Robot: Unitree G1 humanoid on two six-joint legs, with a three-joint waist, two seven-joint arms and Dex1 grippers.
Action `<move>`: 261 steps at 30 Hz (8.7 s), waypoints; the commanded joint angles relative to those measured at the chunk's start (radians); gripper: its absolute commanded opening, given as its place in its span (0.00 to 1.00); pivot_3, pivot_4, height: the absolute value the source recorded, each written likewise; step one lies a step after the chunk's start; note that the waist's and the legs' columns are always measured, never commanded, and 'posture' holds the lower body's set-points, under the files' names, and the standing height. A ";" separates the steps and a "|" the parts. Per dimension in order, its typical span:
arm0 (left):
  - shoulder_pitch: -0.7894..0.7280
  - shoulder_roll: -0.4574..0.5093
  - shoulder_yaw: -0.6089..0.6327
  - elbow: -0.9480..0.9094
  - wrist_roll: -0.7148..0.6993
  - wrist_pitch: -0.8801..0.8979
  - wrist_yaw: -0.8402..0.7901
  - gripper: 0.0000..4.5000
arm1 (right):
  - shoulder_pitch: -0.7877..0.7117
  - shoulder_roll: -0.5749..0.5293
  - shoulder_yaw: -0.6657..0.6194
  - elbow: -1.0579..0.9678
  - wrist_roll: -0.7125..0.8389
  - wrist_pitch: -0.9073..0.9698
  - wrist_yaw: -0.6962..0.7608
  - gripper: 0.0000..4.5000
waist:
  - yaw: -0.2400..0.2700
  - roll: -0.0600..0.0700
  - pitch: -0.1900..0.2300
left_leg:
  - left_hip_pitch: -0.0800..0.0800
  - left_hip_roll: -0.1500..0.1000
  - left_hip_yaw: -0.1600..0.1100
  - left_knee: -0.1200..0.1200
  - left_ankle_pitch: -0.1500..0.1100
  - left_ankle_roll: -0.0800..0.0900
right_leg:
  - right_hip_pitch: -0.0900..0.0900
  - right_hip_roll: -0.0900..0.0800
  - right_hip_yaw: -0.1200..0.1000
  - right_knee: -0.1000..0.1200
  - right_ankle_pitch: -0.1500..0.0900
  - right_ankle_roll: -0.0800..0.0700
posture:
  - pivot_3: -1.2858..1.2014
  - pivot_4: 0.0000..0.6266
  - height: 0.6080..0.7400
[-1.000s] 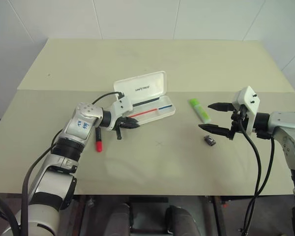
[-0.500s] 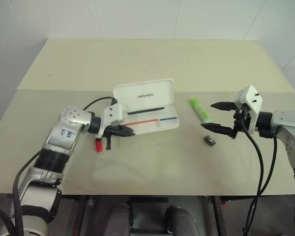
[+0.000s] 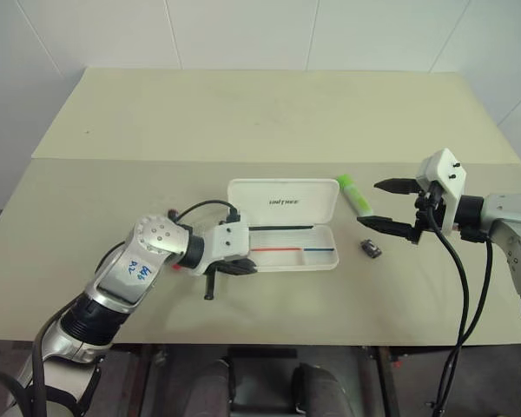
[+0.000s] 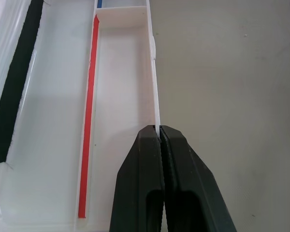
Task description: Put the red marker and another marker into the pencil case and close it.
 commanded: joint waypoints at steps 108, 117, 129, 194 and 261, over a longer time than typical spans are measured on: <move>0.098 -0.199 0.521 -0.064 -0.192 0.688 0.905 0.27 | -0.301 0.039 0.030 0.178 -0.001 -0.114 0.201 1.00 | 0.022 -0.001 -0.002 | 0.000 0.005 0.006 0.011 -0.009 0.000 | 0.000 0.004 0.006 -0.002 0.001 0.000 | 0.52 0.24 1.00; -0.125 -0.026 0.426 -0.009 -0.310 0.504 0.551 0.13 | -0.261 -0.002 0.001 0.128 0.004 -0.082 0.175 1.00 | 0.021 -0.003 -0.001 | -0.001 0.006 0.006 0.010 -0.010 -0.001 | -0.001 0.005 0.006 -0.002 0.001 0.000 | 0.52 0.24 1.00; -0.406 -0.162 -0.018 0.258 -0.206 0.250 0.244 0.13 | -0.171 -0.043 -0.070 0.015 0.038 -0.028 0.113 1.00 | 0.017 -0.003 -0.001 | -0.001 0.006 0.009 0.011 -0.010 0.000 | -0.001 0.005 0.007 -0.001 0.001 0.000 | 0.52 0.24 1.00; -0.271 -0.229 -0.273 0.042 0.193 0.110 0.247 0.21 | -0.083 -0.067 -0.096 -0.110 0.097 0.045 0.036 1.00 | 0.020 -0.002 -0.002 | -0.001 0.006 0.009 0.013 -0.011 0.001 | -0.001 0.005 0.007 -0.002 0.001 0.000 | 0.52 0.24 1.00; -0.249 0.280 0.449 -0.160 -0.432 0.320 0.096 1.00 | -0.295 0.178 -0.148 0.139 0.084 0.152 -0.141 0.24 | -0.007 -0.001 -0.001 | -0.001 0.007 0.010 0.010 -0.011 0.001 | -0.003 0.006 0.010 0.000 0.001 0.000 | 0.52 0.24 1.00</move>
